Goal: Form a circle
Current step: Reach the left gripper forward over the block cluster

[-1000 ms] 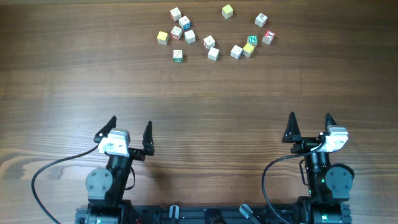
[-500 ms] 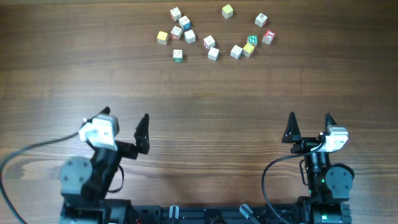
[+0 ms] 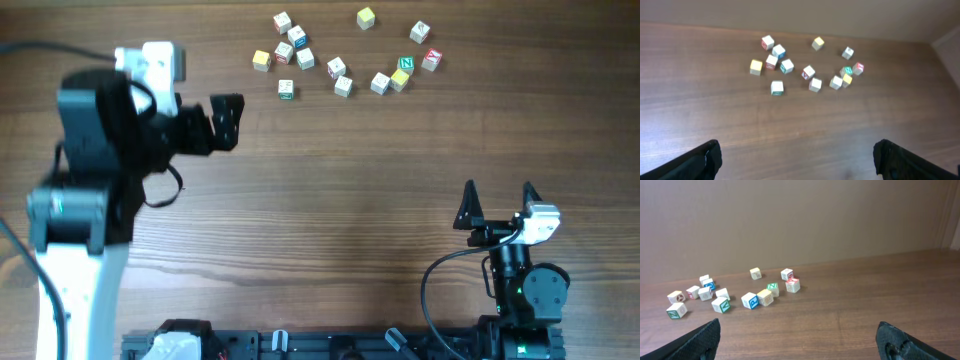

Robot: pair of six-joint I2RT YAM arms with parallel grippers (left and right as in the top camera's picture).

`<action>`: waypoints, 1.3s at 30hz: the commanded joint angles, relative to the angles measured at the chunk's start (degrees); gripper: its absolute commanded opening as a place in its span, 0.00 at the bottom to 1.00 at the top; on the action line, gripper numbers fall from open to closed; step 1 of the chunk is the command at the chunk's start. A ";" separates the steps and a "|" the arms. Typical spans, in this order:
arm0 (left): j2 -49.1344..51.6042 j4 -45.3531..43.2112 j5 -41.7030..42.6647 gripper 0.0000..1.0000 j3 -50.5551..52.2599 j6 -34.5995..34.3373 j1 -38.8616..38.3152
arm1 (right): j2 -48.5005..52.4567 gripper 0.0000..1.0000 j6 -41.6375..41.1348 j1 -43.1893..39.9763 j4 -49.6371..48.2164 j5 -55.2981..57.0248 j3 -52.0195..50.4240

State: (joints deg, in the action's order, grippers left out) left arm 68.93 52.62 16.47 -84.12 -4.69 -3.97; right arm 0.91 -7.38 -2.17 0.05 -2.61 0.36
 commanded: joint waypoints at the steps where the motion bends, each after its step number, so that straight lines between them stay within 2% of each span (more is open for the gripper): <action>1: 7.54 0.81 7.15 1.00 -10.08 -0.52 -2.45 | -0.48 1.00 0.81 0.28 -0.13 -0.90 -0.07; 4: 10.14 -0.15 9.90 1.00 -10.03 -0.55 -3.78 | -0.48 1.00 0.81 0.28 -0.13 -0.90 -0.07; 6: 12.13 -2.25 8.68 1.00 -10.03 -1.27 -5.18 | -0.48 1.00 0.83 0.28 -0.13 -0.90 -0.07; 9: 15.58 -5.40 -2.49 1.00 -10.03 -9.49 -8.11 | -0.48 1.00 0.81 0.28 -0.13 -0.90 -0.07; 13: 24.24 -13.11 -15.76 0.95 -10.03 -15.58 -13.84 | -0.48 1.00 0.85 0.28 -0.13 -0.90 -0.07; 15: 28.89 -17.20 -18.88 0.91 -10.03 -16.15 -15.89 | -0.48 1.00 0.83 0.28 -0.13 -0.90 -0.07; 18: 35.71 -22.58 -23.96 0.89 -10.03 -19.19 -17.53 | -0.48 1.00 0.83 0.28 -0.13 -0.90 -0.07; 22: 45.03 -31.71 -24.94 0.87 -10.03 -24.63 -17.62 | -0.48 1.00 0.83 0.28 -0.13 -0.90 -0.07; 28: 55.98 -44.19 -25.59 0.86 -10.03 -26.84 -17.55 | -0.48 1.00 0.83 0.28 -0.13 -0.90 -0.07; 39: 66.07 -58.14 -26.10 0.84 -10.05 -28.83 -17.05 | -0.48 1.00 0.83 0.28 -0.13 -0.90 -0.07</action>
State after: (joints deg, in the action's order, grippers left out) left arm 132.49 -3.66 -7.94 -93.49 -32.51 -21.69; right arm 0.89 -7.38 -2.17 0.05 -2.59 0.36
